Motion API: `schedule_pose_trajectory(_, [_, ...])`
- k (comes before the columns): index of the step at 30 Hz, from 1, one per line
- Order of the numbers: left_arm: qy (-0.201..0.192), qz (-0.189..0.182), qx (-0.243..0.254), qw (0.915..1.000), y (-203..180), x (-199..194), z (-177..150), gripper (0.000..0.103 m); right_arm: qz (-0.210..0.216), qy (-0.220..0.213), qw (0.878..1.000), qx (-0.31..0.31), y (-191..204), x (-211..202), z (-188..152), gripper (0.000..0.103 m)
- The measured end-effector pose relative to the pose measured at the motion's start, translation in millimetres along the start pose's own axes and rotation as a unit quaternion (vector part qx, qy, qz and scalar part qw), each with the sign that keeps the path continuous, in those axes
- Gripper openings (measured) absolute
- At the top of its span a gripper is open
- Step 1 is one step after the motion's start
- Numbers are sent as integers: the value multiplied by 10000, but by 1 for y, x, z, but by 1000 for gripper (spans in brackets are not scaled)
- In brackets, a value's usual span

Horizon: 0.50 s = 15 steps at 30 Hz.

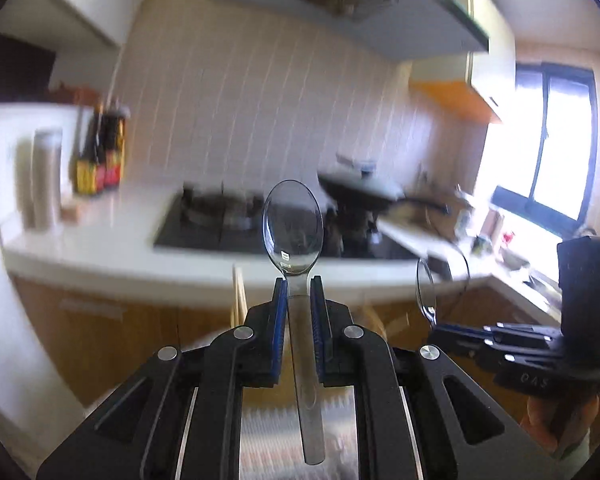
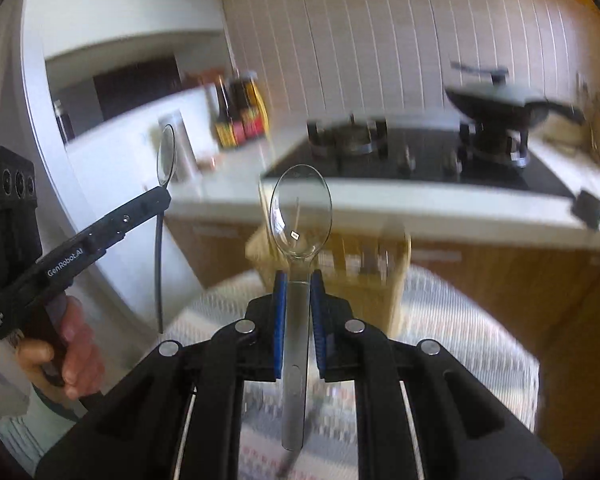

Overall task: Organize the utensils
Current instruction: 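Lift both held spoons up over the yellow basket with both tools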

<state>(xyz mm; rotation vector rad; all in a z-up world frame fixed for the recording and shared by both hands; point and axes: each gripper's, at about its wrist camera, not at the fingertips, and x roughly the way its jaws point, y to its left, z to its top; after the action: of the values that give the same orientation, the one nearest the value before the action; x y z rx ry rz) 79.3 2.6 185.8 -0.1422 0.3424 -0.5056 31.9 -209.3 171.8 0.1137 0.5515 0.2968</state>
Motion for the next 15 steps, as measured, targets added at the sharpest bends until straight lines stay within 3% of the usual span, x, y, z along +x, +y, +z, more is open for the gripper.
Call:
schedule_pose_trajectory(7, [-1041, 10, 195, 9944, -13, 23, 20, 10, 44, -986, 9950, -161, -18, 7, 46, 10])
schedule_pose_trajectory(15, [-1405, 113, 319, 9895, -8, 59, 14, 10, -46, -1479, 9889, -110, -57, 38, 66, 10])
